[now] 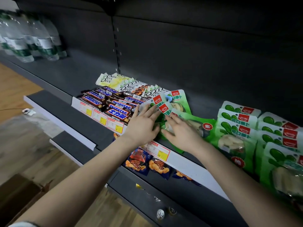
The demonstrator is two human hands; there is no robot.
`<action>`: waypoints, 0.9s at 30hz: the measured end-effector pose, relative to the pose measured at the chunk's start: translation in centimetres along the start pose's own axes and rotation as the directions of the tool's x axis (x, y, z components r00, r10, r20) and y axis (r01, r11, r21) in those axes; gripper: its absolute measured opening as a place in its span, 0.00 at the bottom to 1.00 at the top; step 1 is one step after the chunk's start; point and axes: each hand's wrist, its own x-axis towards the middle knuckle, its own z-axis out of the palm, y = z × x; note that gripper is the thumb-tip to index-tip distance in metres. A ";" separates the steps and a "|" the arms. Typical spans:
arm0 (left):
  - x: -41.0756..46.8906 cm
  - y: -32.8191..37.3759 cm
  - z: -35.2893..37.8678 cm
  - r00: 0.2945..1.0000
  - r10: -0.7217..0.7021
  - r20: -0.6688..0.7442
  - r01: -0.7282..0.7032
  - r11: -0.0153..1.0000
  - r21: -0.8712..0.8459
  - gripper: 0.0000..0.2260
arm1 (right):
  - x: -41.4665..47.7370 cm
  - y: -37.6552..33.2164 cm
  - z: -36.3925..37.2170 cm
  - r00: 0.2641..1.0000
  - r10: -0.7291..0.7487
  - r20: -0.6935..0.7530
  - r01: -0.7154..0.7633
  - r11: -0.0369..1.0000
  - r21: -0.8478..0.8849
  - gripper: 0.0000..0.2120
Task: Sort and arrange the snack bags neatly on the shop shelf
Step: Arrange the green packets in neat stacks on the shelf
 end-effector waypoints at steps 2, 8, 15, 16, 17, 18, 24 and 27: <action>0.1 0.3 0.1 1.000 0.015 0.000 -0.015 1.000 -0.002 0.26 | -0.5 0.9 -0.4 1.000 -0.006 0.007 0.006 0.998 -0.055 0.32; 0.4 1.2 0.4 0.999 0.017 0.029 -0.016 0.999 -0.040 0.24 | -1.9 3.5 -0.4 0.995 0.034 0.090 -0.027 0.997 -0.077 0.30; 0.6 2.2 1.3 1.000 0.028 0.009 -0.028 0.997 -0.067 0.21 | -2.1 2.8 0.7 0.997 0.070 0.044 -0.065 0.993 -0.096 0.26; 0.5 2.3 1.3 1.000 0.028 -0.005 -0.028 0.997 -0.076 0.21 | -2.0 2.6 0.6 0.998 0.068 0.014 -0.068 0.996 -0.055 0.26; 0.4 2.3 1.2 0.999 0.029 -0.022 -0.031 0.996 -0.089 0.21 | -2.0 2.3 0.4 0.997 0.070 -0.018 -0.070 0.998 -0.005 0.26; 0.3 2.5 1.0 0.999 0.030 -0.039 -0.034 0.993 -0.109 0.21 | -1.8 1.9 0.3 0.996 0.075 -0.050 -0.072 0.996 0.049 0.26; 0.2 3.1 -0.8 1.000 -0.016 -0.005 0.015 0.986 -0.167 0.32 | -1.0 -0.5 0.8 0.997 0.042 -0.057 -0.034 0.988 0.148 0.29; 0.2 3.1 -1.0 0.997 -0.074 -0.032 0.066 0.977 -0.203 0.16 | -1.5 -0.8 0.9 0.998 0.016 -0.054 -0.004 0.977 0.213 0.32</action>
